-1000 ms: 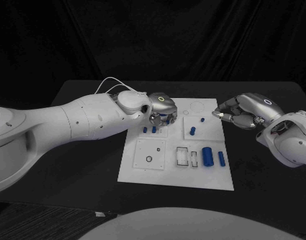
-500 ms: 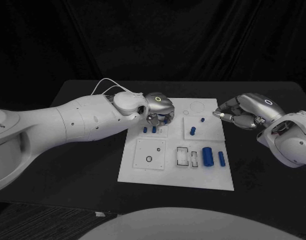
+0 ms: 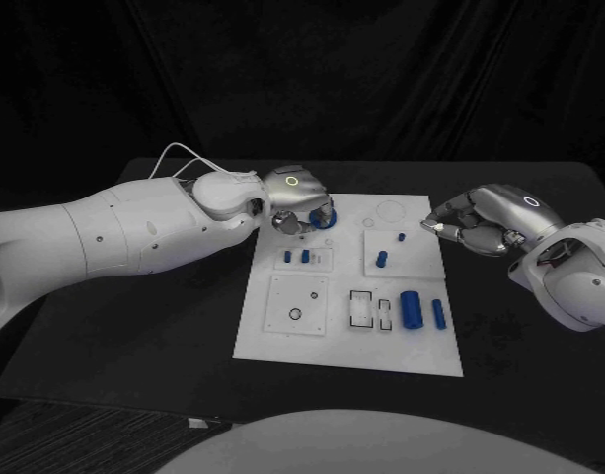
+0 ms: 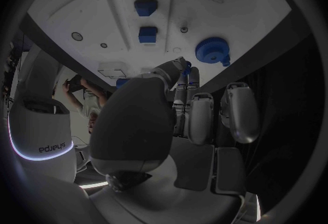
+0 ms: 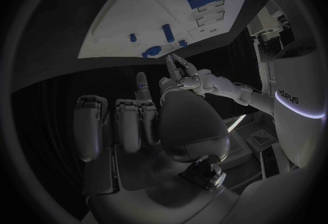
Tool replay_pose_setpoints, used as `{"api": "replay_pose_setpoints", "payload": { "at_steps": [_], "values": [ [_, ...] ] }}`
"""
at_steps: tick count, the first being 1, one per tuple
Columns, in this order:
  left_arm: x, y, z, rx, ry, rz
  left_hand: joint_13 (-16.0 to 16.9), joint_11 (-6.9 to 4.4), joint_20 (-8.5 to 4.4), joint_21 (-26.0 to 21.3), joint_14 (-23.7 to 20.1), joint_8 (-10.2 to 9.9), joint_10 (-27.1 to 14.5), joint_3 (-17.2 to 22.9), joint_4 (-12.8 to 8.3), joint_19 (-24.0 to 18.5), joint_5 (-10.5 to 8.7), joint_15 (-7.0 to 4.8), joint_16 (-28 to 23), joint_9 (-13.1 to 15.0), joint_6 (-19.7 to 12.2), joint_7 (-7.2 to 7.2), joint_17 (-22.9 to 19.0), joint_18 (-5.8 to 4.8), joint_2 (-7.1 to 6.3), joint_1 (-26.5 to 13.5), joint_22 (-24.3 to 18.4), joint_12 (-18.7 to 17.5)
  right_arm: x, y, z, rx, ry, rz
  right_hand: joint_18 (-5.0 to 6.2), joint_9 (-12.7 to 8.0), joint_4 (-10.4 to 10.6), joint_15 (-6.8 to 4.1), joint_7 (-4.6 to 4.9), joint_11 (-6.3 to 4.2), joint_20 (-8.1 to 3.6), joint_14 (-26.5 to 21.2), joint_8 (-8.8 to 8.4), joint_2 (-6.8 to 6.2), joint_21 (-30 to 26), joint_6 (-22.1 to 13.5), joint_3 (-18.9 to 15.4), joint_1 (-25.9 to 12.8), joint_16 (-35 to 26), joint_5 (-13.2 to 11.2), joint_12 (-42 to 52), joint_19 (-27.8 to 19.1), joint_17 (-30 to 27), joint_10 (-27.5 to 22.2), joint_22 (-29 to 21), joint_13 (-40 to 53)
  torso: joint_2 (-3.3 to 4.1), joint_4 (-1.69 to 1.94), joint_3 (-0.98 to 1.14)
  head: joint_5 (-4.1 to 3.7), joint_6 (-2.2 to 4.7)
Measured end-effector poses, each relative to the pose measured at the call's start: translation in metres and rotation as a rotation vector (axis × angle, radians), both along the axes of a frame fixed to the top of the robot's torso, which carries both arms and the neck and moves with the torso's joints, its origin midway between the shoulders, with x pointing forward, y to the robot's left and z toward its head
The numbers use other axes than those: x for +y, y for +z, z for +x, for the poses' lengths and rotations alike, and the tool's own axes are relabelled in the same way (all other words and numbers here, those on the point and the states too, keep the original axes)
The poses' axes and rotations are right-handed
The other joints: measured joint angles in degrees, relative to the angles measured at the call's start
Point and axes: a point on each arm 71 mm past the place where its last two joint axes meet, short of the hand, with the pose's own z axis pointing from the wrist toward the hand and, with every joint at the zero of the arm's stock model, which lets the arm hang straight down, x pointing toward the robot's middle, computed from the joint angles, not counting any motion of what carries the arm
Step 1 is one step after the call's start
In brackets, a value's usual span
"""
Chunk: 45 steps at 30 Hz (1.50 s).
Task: Assemble the parts on the task board
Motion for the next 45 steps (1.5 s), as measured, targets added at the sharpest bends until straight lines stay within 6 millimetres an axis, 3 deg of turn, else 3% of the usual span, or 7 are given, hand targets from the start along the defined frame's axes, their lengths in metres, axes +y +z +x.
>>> {"api": "replay_pose_setpoints", "payload": {
  "at_steps": [5, 9, 18, 29, 45],
  "values": [
    [0.008, 0.004, 0.002, -0.011, 0.011, 0.0, 0.1, -0.16, 0.0, -0.5, 0.0, 0.1, -0.2, 0.0, 0.0, 0.0, -0.34, 0.0, -0.3, 0.1, 0.2, -0.18, -0.4, 0.0, 0.15, -0.2, 0.0, 0.0, -0.001, 0.0, 0.001, 0.0, -0.002, -0.001, 0.0, 0.0, 0.0, 0.0, 0.0, 0.0, 0.0, 0.0, 0.0, 0.0, 0.0, 0.0, 0.0, 0.0, 0.0, 0.0, 0.0, 0.0, 0.0, 0.0, 0.0, 0.0, -0.05, 0.01, 0.01, 0.52, 0.0],
    [0.012, 0.005, 0.004, -0.011, 0.019, 0.006, 0.4, -0.39, 0.0, -0.9, 0.0, 0.1, -0.4, -0.3, 0.3, 0.0, -1.66, 0.0, -0.7, 0.1, 0.2, -0.18, -0.8, 0.0, 0.15, -0.2, 0.0, -0.3, 0.0, -0.001, 0.001, 0.001, -0.002, -0.001, 0.0, 0.0, 0.0, 0.0, 0.0, 0.0, 0.0, 0.0, 0.0, 0.0, 0.0, 0.0, 0.0, 0.0, 0.0, 0.0, 0.0, 0.0, 0.0, 0.0, 0.0, 0.0, -0.07, -0.01, 0.04, 0.81, 0.0],
    [0.02, 0.003, 0.005, 0.001, 0.036, 0.022, 0.0, -0.62, 0.0, -1.3, 0.0, -0.9, -0.6, -0.4, 1.2, 0.0, -3.99, 0.0, -0.9, -0.4, -1.5, -0.82, -1.1, 0.0, 0.27, -0.5, 0.0, -0.9, 0.0, -0.004, 0.0, 0.007, -0.002, -0.002, 0.0, 0.0, 0.0, 0.0, 0.0, 0.0, 0.0, 0.0, 0.0, 0.0, 0.0, 0.0, 0.0, 0.0, 0.0, 0.0, 0.0, 0.0, 0.0, 0.0, 0.0, 0.0, 0.01, -0.04, 0.04, 0.62, 0.0],
    [0.024, 0.0, 0.005, 0.036, 0.049, 0.052, -0.1, -0.82, 0.0, -1.7, 0.0, -1.0, -0.8, -0.3, 1.6, 0.0, -4.22, 0.0, -1.2, -0.4, -1.6, -0.9, -1.4, 0.0, 0.01, -0.9, 0.0, -1.1, -0.001, -0.006, -0.001, 0.012, -0.003, -0.002, 0.0, 0.0, 0.0, 0.0, 0.0, 0.0, 0.0, 0.0, 0.0, 0.0, 0.0, 0.0, 0.0, 0.0, 0.0, 0.0, 0.0, 0.0, 0.0, 0.0, 0.0, 0.0, 0.16, -0.1, 0.02, -0.04, 0.0],
    [0.025, -0.005, 0.002, 0.069, 0.053, 0.074, -0.1, -0.79, 0.0, -1.7, 0.0, -1.0, -1.2, -0.3, 1.9, 0.0, -4.22, 0.0, -1.2, -0.6, -1.8, -1.11, -1.1, 0.0, 0.01, -0.9, 0.0, -1.3, -0.001, -0.006, -0.001, 0.016, -0.004, -0.003, 0.0, 0.0, 0.0, 0.0, 0.0, 0.0, 0.0, 0.0, 0.0, 0.0, 0.0, 0.0, 0.0, 0.0, 0.0, 0.0, 0.0, 0.0, 0.0, 0.0, 0.0, 0.0, 0.07, -0.1, 0.04, -0.27, 0.0]
  ]
}}
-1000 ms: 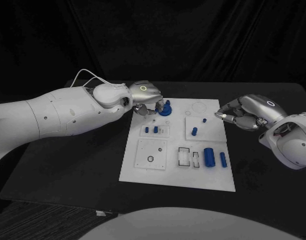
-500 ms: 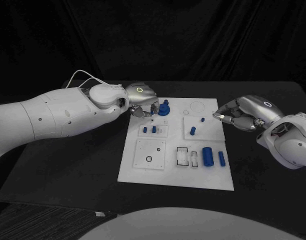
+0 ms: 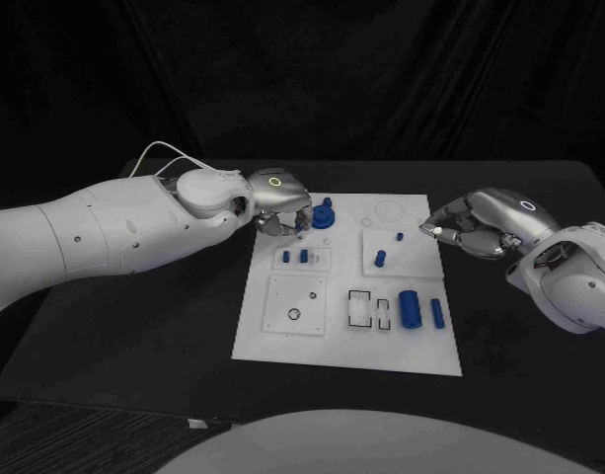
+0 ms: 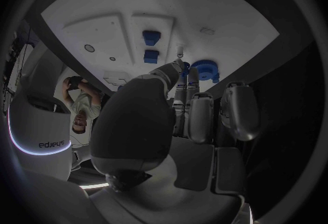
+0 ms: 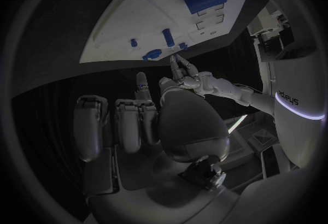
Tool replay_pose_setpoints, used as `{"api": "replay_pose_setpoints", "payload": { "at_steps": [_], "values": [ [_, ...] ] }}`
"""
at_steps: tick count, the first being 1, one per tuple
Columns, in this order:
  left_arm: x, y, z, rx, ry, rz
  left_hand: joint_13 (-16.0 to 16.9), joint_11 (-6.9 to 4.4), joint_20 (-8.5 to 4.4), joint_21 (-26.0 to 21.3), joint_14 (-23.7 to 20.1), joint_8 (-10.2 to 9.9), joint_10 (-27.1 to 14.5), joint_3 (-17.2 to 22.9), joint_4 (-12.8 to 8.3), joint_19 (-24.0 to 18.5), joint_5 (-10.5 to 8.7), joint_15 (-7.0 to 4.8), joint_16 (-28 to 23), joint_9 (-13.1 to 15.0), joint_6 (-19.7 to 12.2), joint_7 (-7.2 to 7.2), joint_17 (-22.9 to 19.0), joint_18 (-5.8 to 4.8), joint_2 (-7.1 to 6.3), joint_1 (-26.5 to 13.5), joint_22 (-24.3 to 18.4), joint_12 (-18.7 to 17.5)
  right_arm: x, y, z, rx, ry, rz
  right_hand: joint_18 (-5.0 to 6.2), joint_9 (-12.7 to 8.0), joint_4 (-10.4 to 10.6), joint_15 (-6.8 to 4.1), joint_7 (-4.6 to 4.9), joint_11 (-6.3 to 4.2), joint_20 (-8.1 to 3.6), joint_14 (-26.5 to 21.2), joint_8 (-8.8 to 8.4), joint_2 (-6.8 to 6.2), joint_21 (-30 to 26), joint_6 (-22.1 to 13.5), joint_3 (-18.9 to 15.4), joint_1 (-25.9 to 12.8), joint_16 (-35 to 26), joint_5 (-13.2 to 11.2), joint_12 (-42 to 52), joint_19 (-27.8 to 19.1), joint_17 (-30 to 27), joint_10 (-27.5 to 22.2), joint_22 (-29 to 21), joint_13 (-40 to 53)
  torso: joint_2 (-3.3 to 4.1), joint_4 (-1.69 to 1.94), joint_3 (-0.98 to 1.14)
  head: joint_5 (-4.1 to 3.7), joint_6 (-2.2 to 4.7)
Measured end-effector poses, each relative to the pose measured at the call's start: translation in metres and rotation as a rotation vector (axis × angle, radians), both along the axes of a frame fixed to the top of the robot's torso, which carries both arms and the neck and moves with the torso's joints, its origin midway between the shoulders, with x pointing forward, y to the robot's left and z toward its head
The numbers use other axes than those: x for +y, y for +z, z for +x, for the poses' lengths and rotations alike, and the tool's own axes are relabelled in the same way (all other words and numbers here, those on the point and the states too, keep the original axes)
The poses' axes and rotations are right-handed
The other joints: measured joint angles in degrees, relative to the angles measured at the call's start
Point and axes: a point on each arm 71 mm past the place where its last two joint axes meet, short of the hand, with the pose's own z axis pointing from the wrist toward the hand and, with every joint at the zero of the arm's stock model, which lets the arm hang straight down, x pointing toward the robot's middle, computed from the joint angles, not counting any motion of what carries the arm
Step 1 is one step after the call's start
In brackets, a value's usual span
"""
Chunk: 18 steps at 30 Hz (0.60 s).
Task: Assemble the parts on the task board
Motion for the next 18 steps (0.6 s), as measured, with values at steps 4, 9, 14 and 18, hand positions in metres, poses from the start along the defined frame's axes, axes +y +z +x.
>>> {"api": "replay_pose_setpoints", "payload": {
  "at_steps": [4, 9, 14, 18],
  "values": [
    [0.0002, -0.0012, -0.0006, 0.005, 0.0, 0.002, 0.0, 0.0, -0.31, -0.5, 0.0, 0.0, 0.0, 0.0, 0.0, -0.3, 0.0, 0.0, -0.2, 0.0, 0.0, 0.0, -0.7, 0.0, 0.0, 0.0, 0.0, 0.0, 0.0014, -0.0002, 0.0001, 0.002, 0.003, 0.0, 0.0, 0.0, 0.0, 0.0, 0.0, 0.0, 0.0, 0.0, 0.0, 0.0, 0.0, 0.0, 0.0, 0.0, 0.0, 0.0, 0.0, 0.0, 0.0, 0.0, 0.0, 0.0, 0.03, 0.0, 0.0, 0.04, 0.0],
    [0.0006, -0.004, -0.0017, 0.012, 0.002, 0.005, 0.0, 0.0, -0.1, -0.5, 0.0, 0.0, 0.0, 0.0, 0.0, -0.5, 0.0, 0.0, -0.2, 0.0, 0.0, 0.0, -0.9, 0.0, 0.0, 0.0, 0.0, 0.0, 0.0024, -0.0004, 0.0002, 0.003, 0.005, 0.001, 0.0, 0.0, 0.0, 0.0, 0.0, 0.0, 0.0, 0.0, 0.0, 0.0, 0.0, 0.0, 0.0, 0.0, 0.0, 0.0, 0.0, 0.0, 0.0, 0.0, 0.0, 0.0, 0.03, 0.01, 0.0, -0.01, 0.0],
    [0.0001, -0.0062, -0.0025, 0.018, 0.002, 0.006, 0.0, 0.0, -0.1, -0.5, 0.0, -0.2, 0.0, 0.0, 0.0, -0.5, 0.0, 0.0, -0.2, 0.0, 0.0, 0.0, -0.9, -0.01, 0.0, 0.0, 0.0, 0.0, 0.0019, -0.0004, 0.0002, 0.004, 0.004, 0.001, 0.0, 0.0, 0.0, 0.0, 0.0, 0.0, 0.0, 0.0, 0.0, 0.0, 0.0, 0.0, 0.0, 0.0, 0.0, 0.0, 0.0, 0.0, 0.0, 0.0, 0.0, 0.0, 0.03, 0.05, -0.01, -0.04, 0.0],
    [-0.0019, -0.0071, -0.002, 0.019, 0.002, 0.007, 0.0, 0.0, -0.1, -0.9, 0.0, -0.2, 0.0, 0.0, 0.0, -0.5, 0.4, 0.0, -0.6, -0.1, -0.1, 0.14, -1.1, 0.0, 0.0, 0.0, 0.0, 0.0, 0.0018, -0.0004, 0.0, 0.004, 0.004, 0.001, 0.0, 0.0, 0.0, 0.0, 0.0, 0.0, 0.0, 0.0, 0.0, 0.0, 0.0, 0.0, 0.0, 0.0, 0.0, 0.0, 0.0, 0.0, 0.0, 0.0, 0.0, 0.0, 0.03, 0.05, -0.01, 0.21, 0.0]
  ]
}}
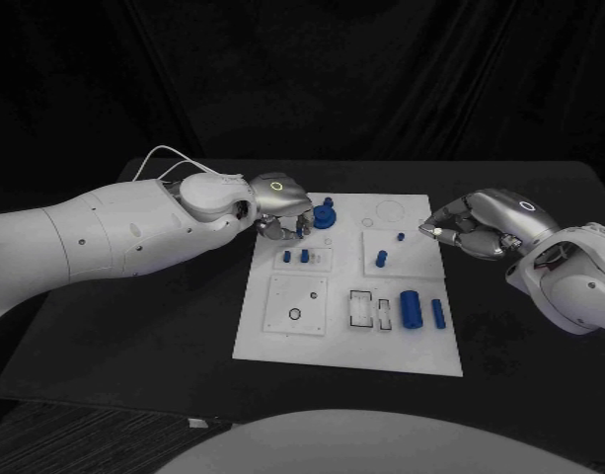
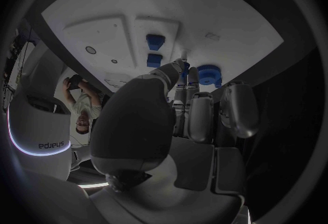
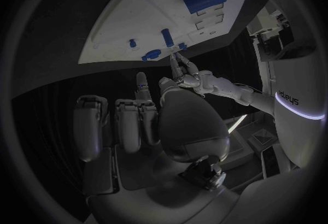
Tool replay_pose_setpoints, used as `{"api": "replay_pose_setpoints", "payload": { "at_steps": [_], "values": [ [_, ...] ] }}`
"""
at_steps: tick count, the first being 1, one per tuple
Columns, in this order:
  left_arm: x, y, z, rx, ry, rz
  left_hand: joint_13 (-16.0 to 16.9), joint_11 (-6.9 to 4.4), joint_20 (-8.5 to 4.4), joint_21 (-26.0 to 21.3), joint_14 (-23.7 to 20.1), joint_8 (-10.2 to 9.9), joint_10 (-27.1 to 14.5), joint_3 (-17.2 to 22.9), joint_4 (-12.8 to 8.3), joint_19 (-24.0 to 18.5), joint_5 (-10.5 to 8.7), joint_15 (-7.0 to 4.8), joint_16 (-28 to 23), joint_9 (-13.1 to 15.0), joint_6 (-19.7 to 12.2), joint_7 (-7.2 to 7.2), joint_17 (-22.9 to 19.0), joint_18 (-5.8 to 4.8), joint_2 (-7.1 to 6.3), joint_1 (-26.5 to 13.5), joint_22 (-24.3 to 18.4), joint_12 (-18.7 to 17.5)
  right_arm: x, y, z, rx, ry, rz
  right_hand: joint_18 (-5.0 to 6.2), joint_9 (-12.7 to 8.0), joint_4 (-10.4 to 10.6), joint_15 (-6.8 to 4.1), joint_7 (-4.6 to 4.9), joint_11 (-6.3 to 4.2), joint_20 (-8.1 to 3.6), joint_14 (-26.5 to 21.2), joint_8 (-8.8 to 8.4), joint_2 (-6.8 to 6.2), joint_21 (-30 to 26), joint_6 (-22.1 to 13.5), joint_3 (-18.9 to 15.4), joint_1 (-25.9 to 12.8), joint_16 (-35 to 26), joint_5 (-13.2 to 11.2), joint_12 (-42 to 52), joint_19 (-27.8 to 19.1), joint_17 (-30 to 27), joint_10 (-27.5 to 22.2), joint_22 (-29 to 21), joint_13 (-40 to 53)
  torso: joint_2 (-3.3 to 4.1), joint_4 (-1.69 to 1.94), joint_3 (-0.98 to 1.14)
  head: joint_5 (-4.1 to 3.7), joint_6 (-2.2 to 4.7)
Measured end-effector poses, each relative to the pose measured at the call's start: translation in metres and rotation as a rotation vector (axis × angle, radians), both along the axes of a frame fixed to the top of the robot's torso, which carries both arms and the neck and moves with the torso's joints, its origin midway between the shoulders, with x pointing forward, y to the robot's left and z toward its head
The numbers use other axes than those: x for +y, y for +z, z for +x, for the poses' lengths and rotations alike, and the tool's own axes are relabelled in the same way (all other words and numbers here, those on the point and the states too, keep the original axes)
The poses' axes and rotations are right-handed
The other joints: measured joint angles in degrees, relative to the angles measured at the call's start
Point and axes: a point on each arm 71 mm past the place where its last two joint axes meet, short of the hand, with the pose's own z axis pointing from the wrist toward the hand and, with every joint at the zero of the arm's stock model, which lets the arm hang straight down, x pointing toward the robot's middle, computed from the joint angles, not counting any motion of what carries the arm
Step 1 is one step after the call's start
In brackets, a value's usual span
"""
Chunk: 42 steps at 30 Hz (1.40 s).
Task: Assemble the parts on the task board
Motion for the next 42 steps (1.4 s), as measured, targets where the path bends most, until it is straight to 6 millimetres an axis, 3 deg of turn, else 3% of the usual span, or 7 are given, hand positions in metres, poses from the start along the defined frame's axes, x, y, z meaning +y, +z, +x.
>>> {"api": "replay_pose_setpoints", "payload": {
  "at_steps": [42],
  "values": [
    [-0.004, -0.011, 0.003, 0.033, 0.03, 0.031, 0.0, 0.0, 0.0, -0.3, 0.0, 0.0, 0.0, 0.0, 0.0, 0.0, 0.23, 0.0, -0.2, 0.0, -0.1, 0.08, -0.5, 0.0, 0.0, 0.0, 0.0, 0.0, -0.001, 0.0, -0.001, 0.001, -0.002, 0.002, 0.0, 0.0, -0.2, 0.0, 0.0, 0.0, 0.0, 0.0, 0.0, 0.0, 0.0, 0.0, 0.2, 0.0, 0.0, 0.0, 0.0, 0.0, 0.0, 0.0, 0.0, 0.0, 0.02, -0.02, 0.01, -0.24, 0.0]
  ]
}}
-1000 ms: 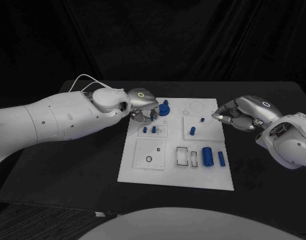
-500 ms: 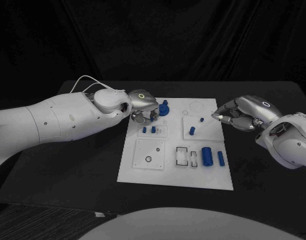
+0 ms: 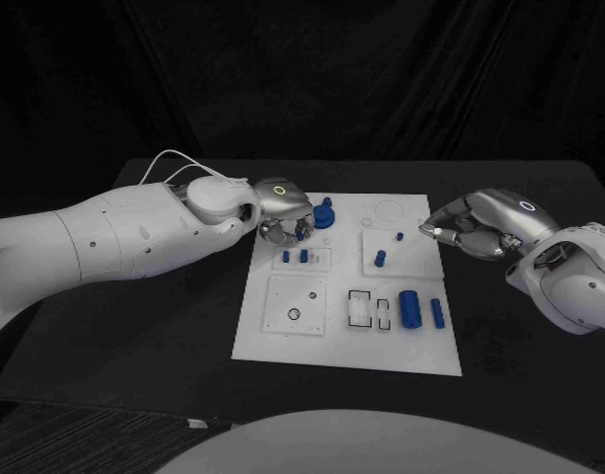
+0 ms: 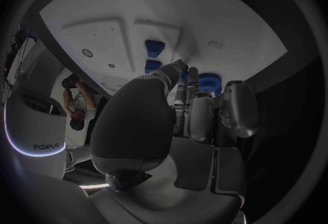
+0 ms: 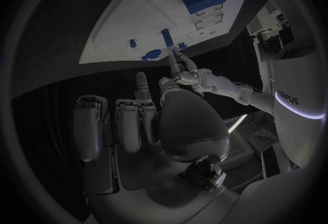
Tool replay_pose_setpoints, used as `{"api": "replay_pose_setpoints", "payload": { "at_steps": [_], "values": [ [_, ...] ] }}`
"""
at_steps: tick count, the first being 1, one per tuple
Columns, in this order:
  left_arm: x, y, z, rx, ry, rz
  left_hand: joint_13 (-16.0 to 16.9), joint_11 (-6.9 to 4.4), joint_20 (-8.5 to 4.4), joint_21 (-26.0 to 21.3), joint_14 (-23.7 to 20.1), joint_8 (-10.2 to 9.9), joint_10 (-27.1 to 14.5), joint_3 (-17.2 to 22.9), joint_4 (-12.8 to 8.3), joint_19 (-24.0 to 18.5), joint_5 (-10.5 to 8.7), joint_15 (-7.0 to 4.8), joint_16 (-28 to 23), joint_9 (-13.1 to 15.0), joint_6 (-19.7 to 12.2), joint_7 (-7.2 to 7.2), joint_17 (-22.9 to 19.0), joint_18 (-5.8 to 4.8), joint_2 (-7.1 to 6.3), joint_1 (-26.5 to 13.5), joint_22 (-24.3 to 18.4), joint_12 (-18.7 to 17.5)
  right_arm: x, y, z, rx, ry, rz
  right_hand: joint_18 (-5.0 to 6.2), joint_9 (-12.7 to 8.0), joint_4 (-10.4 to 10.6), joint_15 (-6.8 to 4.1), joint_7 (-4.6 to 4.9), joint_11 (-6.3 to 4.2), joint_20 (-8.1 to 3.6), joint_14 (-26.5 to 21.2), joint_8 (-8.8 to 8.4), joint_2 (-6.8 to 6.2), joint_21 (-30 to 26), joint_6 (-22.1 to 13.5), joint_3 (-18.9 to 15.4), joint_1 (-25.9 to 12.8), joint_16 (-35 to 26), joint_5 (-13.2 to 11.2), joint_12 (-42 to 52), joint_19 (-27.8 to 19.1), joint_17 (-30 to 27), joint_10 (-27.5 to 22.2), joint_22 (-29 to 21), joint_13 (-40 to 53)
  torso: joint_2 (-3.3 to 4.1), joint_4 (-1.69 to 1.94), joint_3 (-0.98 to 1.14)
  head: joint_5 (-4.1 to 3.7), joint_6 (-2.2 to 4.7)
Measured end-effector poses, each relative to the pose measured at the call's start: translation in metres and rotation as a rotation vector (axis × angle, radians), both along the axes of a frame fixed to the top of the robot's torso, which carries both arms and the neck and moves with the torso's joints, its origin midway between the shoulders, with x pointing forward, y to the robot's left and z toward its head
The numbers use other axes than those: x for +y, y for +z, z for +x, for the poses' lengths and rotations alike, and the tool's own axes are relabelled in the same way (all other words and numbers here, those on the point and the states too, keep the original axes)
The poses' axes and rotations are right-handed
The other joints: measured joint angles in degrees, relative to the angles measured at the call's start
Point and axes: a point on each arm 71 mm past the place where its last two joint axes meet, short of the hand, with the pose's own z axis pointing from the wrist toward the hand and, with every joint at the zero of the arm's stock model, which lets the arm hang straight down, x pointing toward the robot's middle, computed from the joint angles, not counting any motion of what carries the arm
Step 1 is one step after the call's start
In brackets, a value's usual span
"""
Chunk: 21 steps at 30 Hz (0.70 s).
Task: Assemble the parts on the task board
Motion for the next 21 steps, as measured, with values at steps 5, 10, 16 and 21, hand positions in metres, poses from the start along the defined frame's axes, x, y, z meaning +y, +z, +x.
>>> {"api": "replay_pose_setpoints", "payload": {
  "at_steps": [5, 10, 16, 21],
  "values": [
    [0.0006, -0.0015, -0.0001, 0.003, 0.002, 0.002, 0.0, 0.34, 0.0, -0.7, -0.2, -0.3, -0.3, 0.0, 0.0, -0.4, 0.0, -0.22, -0.4, -0.1, -0.5, 0.05, -0.5, 0.0, 0.0, 0.0, 0.0, -0.3, 0.0, 0.0, -0.0001, 0.0, 0.0, 0.0, 0.01, 0.0, 0.0, 0.0, 0.0, 0.0, 0.0, 0.0, 0.0, 0.0, 0.0, 0.0, 0.0, 0.0, 0.0, 0.0, 0.0, 0.0, 0.0, 0.0, 0.0, 0.0, -0.01, 0.01, 0.0, -0.04, 0.0],
    [0.0015, -0.0025, -0.0004, 0.005, 0.004, 0.003, -0.2, 0.25, 0.2, -1.0, -0.4, -1.3, -1.2, 0.0, 0.0, -0.6, -0.44, 0.0, -0.9, -0.6, -2.4, -0.54, -0.9, 0.0, -0.31, -0.3, 0.0, -0.7, -0.0001, 0.0, -0.0001, 0.0, 0.0, 0.0, 0.0, 0.0, 0.0, 0.0, 0.0, 0.0, 0.0, 0.0, 0.0, 0.0, 0.0, 0.0, 0.0, 0.0, 0.0, 0.0, 0.0, 0.0, 0.0, 0.0, 0.0, 0.0, -0.03, 0.02, 0.0, 0.02, 0.0],
    [0.0034, -0.0029, -0.0008, 0.006, 0.005, 0.004, -0.6, 0.93, 0.2, -1.9, -0.8, -2.8, -2.6, 0.2, 0.5, -1.0, -1.21, 0.34, -1.3, -1.2, -5.3, -2.25, -1.6, 0.0, -1.15, -0.4, 0.0, -1.5, -0.0003, 0.0, -0.0001, 0.0, -0.001, 0.0, 0.0, -0.1, 0.0, 0.0, 0.0, 0.0, 0.0, 0.0, 0.0, 0.0, 0.0, 0.0, 0.0, 0.0, 0.0, 0.0, 0.0, 0.0, 0.0, 0.0, 0.0, 0.0, -0.04, 0.02, -0.01, 0.12, 0.0],
    [0.0056, -0.0025, -0.001, 0.001, 0.011, 0.0, -1.6, 1.44, 0.42, -2.9, -1.5, -4.1, -5.8, 0.3, 1.1, -1.3, -1.72, 0.62, -2.5, -2.1, -8.4, -3.85, -2.9, 0.0, -1.86, -0.1, 0.0, -3.0, -0.0017, 0.0002, -0.0006, 0.0, -0.003, 0.0, 0.0, 0.0, 0.0, 0.0, 0.0, 0.0, 0.0, 0.0, 0.0, 0.0, 0.0, 0.0, 0.0, 0.0, 0.0, 0.0, 0.0, 0.0, 0.0, 0.0, 0.0, 0.0, -0.04, 0.02, -0.01, 0.19, 0.0]
  ]
}}
